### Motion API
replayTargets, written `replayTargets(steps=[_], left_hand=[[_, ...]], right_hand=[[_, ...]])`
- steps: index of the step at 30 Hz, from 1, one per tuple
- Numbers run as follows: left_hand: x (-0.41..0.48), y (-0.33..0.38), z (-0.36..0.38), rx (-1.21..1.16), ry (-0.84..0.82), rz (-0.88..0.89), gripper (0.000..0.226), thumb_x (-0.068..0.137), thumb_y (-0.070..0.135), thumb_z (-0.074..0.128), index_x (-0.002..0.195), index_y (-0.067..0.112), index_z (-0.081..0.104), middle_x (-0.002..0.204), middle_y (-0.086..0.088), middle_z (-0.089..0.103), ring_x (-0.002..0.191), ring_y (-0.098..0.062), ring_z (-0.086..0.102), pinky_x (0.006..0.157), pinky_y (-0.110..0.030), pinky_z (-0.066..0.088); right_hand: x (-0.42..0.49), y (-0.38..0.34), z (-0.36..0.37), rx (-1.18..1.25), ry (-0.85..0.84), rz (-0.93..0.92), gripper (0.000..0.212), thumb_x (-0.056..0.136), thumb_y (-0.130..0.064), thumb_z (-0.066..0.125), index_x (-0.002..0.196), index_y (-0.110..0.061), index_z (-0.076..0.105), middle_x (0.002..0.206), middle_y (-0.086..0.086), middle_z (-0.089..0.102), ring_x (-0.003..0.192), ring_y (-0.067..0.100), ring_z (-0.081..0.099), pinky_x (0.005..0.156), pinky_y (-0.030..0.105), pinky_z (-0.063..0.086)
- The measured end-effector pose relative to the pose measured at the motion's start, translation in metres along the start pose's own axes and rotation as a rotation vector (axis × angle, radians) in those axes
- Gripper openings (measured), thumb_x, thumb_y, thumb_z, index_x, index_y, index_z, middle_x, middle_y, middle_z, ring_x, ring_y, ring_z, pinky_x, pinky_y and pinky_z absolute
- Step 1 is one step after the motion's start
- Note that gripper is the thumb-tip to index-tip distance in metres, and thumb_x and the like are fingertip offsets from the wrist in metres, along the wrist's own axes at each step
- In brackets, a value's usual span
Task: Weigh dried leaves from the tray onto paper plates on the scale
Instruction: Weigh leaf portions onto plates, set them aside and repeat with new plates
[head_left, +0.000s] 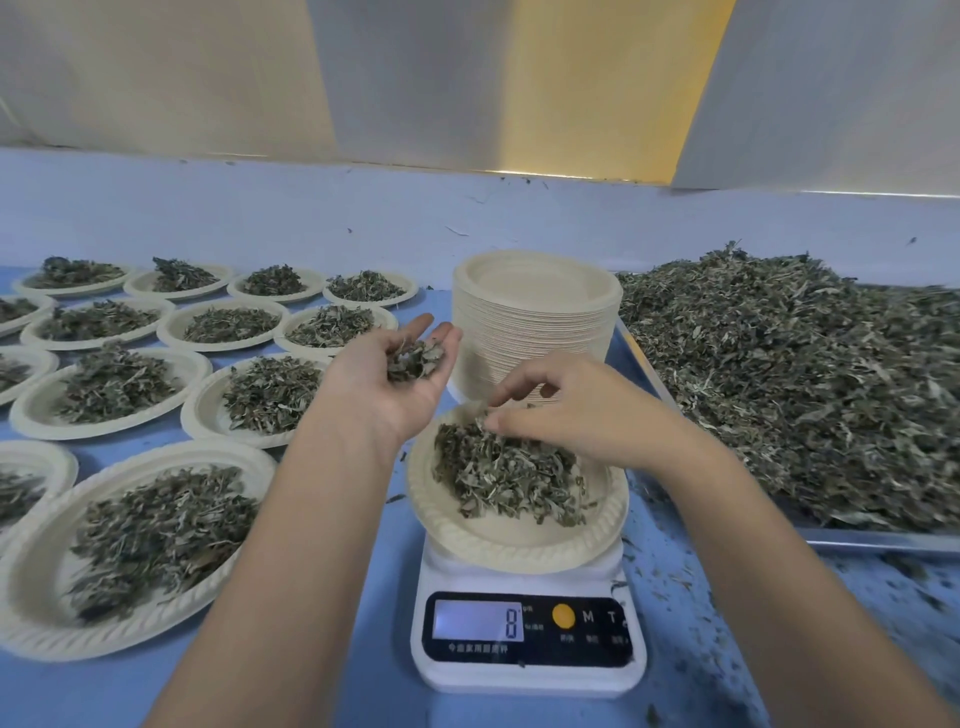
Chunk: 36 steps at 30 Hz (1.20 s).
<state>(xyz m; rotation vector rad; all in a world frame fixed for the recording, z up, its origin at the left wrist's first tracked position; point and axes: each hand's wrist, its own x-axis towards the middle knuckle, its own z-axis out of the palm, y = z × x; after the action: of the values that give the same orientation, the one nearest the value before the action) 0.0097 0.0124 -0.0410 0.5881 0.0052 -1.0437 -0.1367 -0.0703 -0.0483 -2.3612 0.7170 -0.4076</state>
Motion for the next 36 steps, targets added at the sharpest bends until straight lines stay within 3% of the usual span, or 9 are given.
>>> replayTargets(steps=[2, 5, 7, 10, 15, 19, 24, 32, 36], left_hand=[[0.0, -0.001, -0.001, -0.052, 0.018, -0.015, 0.026, 0.099, 0.006, 0.038, 0.099, -0.011, 0.058, 0.097, -0.027, 0.061, 0.108, -0.032, 0.06, 0.079, -0.04, 0.056], [0.0, -0.003, -0.002, -0.044, 0.012, -0.017, 0.031, 0.1, 0.009, 0.034, 0.089, -0.01, 0.056, 0.073, -0.025, 0.064, 0.103, -0.033, 0.061, 0.088, -0.04, 0.052], [0.0, -0.004, -0.002, 0.001, 0.015, -0.02, 0.033, 0.1, 0.011, 0.034, 0.092, -0.01, 0.057, 0.081, -0.026, 0.064, 0.092, -0.036, 0.06, 0.087, -0.039, 0.052], [0.001, -0.005, -0.003, 0.0, 0.014, -0.033, 0.033, 0.1, 0.012, 0.035, 0.098, -0.01, 0.059, 0.096, -0.029, 0.06, 0.102, -0.035, 0.06, 0.084, -0.039, 0.054], [0.002, -0.006, -0.003, -0.024, 0.026, -0.014, 0.03, 0.098, 0.007, 0.035, 0.085, -0.007, 0.057, 0.062, -0.027, 0.064, 0.113, -0.032, 0.058, 0.093, -0.041, 0.05], [0.003, -0.006, -0.004, -0.009, 0.021, -0.018, 0.029, 0.097, 0.005, 0.035, 0.084, -0.008, 0.058, 0.067, -0.026, 0.065, 0.111, -0.032, 0.058, 0.093, -0.041, 0.05], [0.002, -0.013, -0.001, 0.037, 0.033, -0.049, 0.03, 0.097, 0.008, 0.035, 0.09, -0.008, 0.06, 0.101, -0.026, 0.055, 0.104, -0.031, 0.059, 0.088, -0.038, 0.052], [-0.001, -0.038, 0.011, 0.124, 0.031, -0.121, 0.04, 0.101, 0.023, 0.034, 0.083, -0.005, 0.056, 0.075, -0.02, 0.066, 0.077, -0.03, 0.061, 0.07, -0.041, 0.052], [-0.007, -0.045, 0.017, 0.128, -0.03, -0.188, 0.035, 0.1, 0.025, 0.035, 0.113, 0.002, 0.057, 0.109, -0.018, 0.064, 0.082, -0.028, 0.061, 0.08, -0.039, 0.05]], right_hand=[[-0.002, 0.0, -0.005, -0.066, -0.086, -0.001, 0.03, 0.073, -0.047, 0.075, 0.099, -0.033, 0.071, 0.103, -0.016, 0.063, 0.097, -0.004, 0.055, 0.08, 0.011, 0.042], [-0.003, 0.002, -0.005, -0.101, -0.155, 0.005, 0.035, 0.072, -0.041, 0.078, 0.105, -0.034, 0.069, 0.11, -0.017, 0.059, 0.106, 0.0, 0.052, 0.09, 0.02, 0.044], [-0.002, 0.003, -0.003, -0.14, -0.144, -0.009, 0.028, 0.074, -0.033, 0.079, 0.101, -0.035, 0.07, 0.106, -0.019, 0.061, 0.097, -0.002, 0.053, 0.083, 0.017, 0.043], [-0.002, 0.003, 0.0, -0.18, -0.117, -0.039, 0.018, 0.075, -0.027, 0.079, 0.088, -0.036, 0.071, 0.09, -0.019, 0.061, 0.079, -0.003, 0.051, 0.067, 0.012, 0.039], [-0.003, 0.003, -0.001, -0.166, -0.027, -0.063, 0.021, 0.075, -0.012, 0.074, 0.073, -0.032, 0.073, 0.06, -0.017, 0.059, 0.062, 0.016, 0.054, 0.051, 0.018, 0.04], [-0.003, 0.004, -0.009, -0.082, 0.051, -0.033, 0.019, 0.075, -0.014, 0.074, 0.07, -0.033, 0.075, 0.046, -0.014, 0.054, 0.047, 0.006, 0.041, 0.042, 0.015, 0.031], [-0.003, 0.002, -0.013, 0.193, 0.231, -0.021, 0.012, 0.076, -0.015, 0.075, 0.076, -0.027, 0.077, 0.066, -0.009, 0.069, 0.06, 0.001, 0.055, 0.065, 0.022, 0.047], [0.002, -0.012, 0.003, 0.646, 0.519, -0.148, 0.02, 0.079, -0.004, 0.072, 0.077, -0.023, 0.074, 0.067, -0.014, 0.07, 0.062, -0.005, 0.06, 0.059, 0.01, 0.046], [0.003, -0.015, 0.011, 0.628, 0.572, -0.16, 0.022, 0.078, -0.005, 0.073, 0.077, -0.027, 0.074, 0.077, -0.011, 0.073, 0.071, -0.002, 0.064, 0.066, 0.014, 0.048]])
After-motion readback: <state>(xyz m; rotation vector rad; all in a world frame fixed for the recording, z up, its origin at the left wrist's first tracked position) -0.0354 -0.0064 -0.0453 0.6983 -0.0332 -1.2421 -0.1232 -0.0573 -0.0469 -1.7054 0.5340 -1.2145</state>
